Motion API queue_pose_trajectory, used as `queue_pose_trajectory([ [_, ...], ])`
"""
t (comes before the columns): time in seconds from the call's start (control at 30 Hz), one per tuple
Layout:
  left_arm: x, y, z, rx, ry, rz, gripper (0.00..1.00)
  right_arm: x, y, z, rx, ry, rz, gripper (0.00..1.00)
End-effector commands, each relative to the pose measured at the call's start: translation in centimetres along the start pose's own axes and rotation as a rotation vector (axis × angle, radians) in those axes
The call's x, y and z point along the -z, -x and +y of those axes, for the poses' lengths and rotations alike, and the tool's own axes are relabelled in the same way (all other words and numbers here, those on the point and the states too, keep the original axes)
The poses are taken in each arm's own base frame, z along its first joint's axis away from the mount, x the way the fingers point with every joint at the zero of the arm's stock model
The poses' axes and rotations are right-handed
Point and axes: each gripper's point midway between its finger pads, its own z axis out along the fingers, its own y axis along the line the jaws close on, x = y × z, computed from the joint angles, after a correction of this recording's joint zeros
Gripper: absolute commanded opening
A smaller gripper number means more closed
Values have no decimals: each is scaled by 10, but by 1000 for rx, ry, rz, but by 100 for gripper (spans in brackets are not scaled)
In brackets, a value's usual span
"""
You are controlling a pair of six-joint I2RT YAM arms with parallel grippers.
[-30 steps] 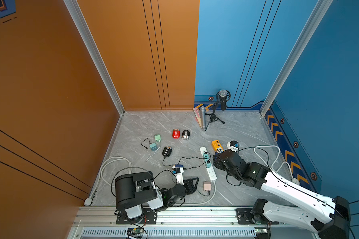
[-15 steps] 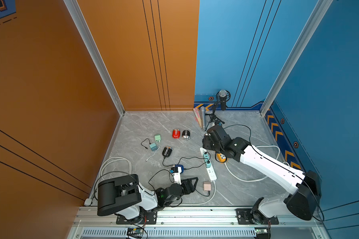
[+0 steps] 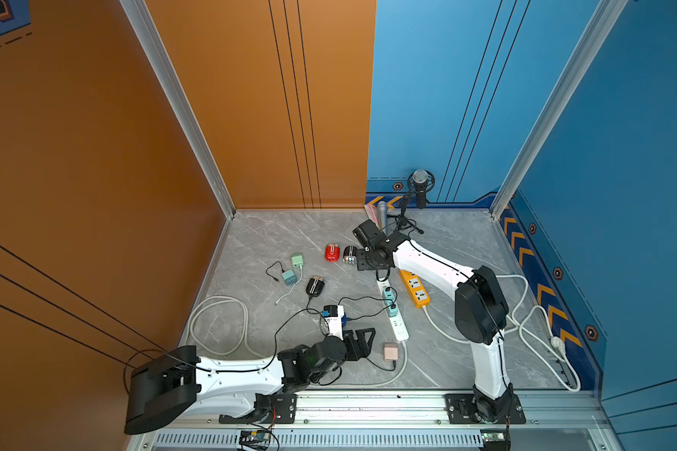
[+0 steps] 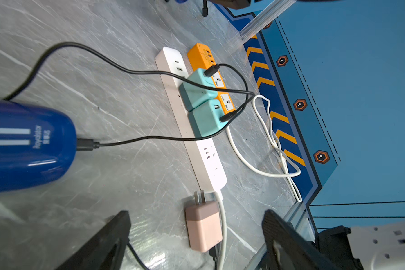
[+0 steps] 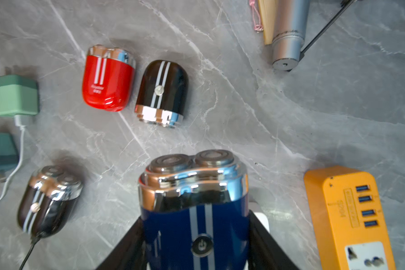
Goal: Unplug the electric shaver
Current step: Place the electric shaver at the center of the board.
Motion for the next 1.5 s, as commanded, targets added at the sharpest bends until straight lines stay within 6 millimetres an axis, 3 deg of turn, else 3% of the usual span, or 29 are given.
queue_pose_trajectory([
  [0.0, 15, 5, 30, -96, 140, 6, 92, -8, 13, -14, 0, -34, 22, 28],
  [0.3, 70, 64, 37, -144, 218, -113, 95, -46, 17, -35, 4, -87, 74, 29],
  [0.8, 73, 91, 55, -107, 303, -112, 95, -90, 13, -31, 16, -88, 135, 34],
  [0.93, 77, 102, 60, -92, 320, -116, 95, -92, 13, -26, 20, -76, 146, 41],
  [1.1, 77, 112, 63, -81, 331, -107, 95, -89, 20, -26, 21, -76, 132, 60],
  [1.33, 72, 121, 65, -82, 345, -76, 94, -81, 33, -24, 19, -58, 102, 77],
  [1.47, 68, 130, 62, -94, 343, -56, 95, -64, 48, -22, 16, -51, 57, 79],
])
